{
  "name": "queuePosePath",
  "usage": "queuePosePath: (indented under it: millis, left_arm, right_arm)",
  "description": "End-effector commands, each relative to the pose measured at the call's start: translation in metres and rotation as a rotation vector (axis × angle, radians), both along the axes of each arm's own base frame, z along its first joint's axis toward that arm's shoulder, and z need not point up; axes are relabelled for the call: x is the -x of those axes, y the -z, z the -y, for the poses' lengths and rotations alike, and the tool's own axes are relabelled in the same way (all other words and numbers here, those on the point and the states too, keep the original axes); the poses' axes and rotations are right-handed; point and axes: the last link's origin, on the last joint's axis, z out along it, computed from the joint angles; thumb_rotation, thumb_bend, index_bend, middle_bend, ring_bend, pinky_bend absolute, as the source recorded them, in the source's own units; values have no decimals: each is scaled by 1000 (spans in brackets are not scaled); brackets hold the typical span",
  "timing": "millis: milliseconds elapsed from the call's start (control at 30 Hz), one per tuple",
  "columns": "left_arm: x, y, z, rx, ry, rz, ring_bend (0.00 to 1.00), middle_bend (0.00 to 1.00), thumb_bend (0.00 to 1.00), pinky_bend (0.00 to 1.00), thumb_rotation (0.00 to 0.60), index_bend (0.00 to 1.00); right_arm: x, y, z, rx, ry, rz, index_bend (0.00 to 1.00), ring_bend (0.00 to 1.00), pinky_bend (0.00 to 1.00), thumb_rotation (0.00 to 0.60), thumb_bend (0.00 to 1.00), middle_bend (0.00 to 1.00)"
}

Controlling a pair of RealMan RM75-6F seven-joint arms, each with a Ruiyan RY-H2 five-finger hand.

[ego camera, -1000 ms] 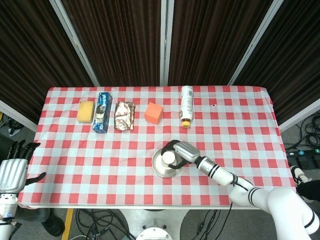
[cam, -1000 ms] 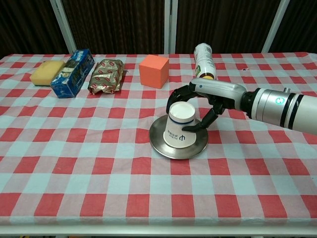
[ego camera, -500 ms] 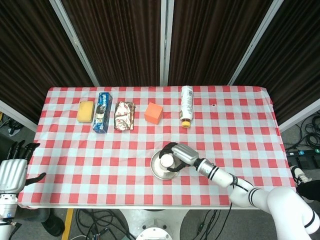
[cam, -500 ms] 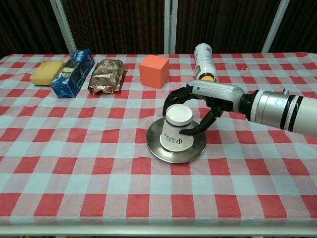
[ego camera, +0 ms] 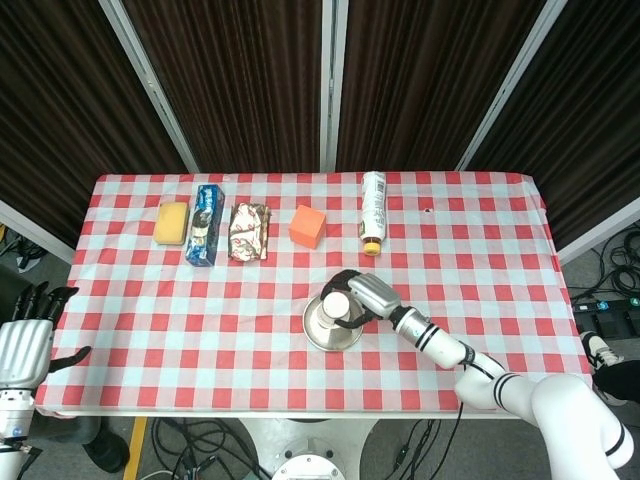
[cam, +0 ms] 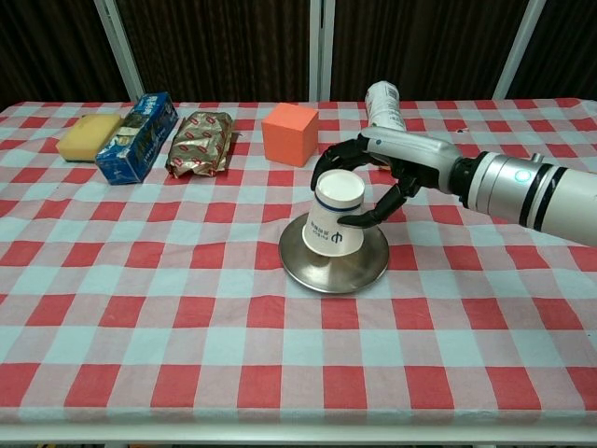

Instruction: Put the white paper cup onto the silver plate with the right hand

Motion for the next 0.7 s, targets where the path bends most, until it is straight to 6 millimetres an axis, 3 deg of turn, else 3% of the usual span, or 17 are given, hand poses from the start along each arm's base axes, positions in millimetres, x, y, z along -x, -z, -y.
queuePosePath:
  millis: [33, 167, 333, 567, 700]
  left_arm:
    - [0, 0, 0, -1, 5, 2, 70, 177, 18, 67, 600, 175]
    - [0, 1, -1, 1, 14, 9, 70, 177, 18, 67, 600, 175]
    - [-1, 3, -2, 3, 19, 13, 70, 177, 18, 67, 600, 175]
    - [-4, 4, -2, 7, 32, 10, 70, 177, 18, 67, 600, 175]
    - [-5, 3, -3, 7, 36, 11, 70, 177, 17, 66, 600, 175]
  right_arm:
    - [11, -22, 0, 55, 22, 35, 577, 214, 152, 600, 288, 438]
    - [39, -43, 12, 129, 123, -18, 569, 213, 152, 600, 288, 436]
    - [68, -48, 19, 152, 213, -135, 501, 182, 148, 600, 287, 399]
    - [79, -50, 15, 154, 222, -228, 77, 37, 79, 600, 223, 221]
    - [84, -76, 9, 222, 211, -228, 0, 0, 57, 600, 211, 154]
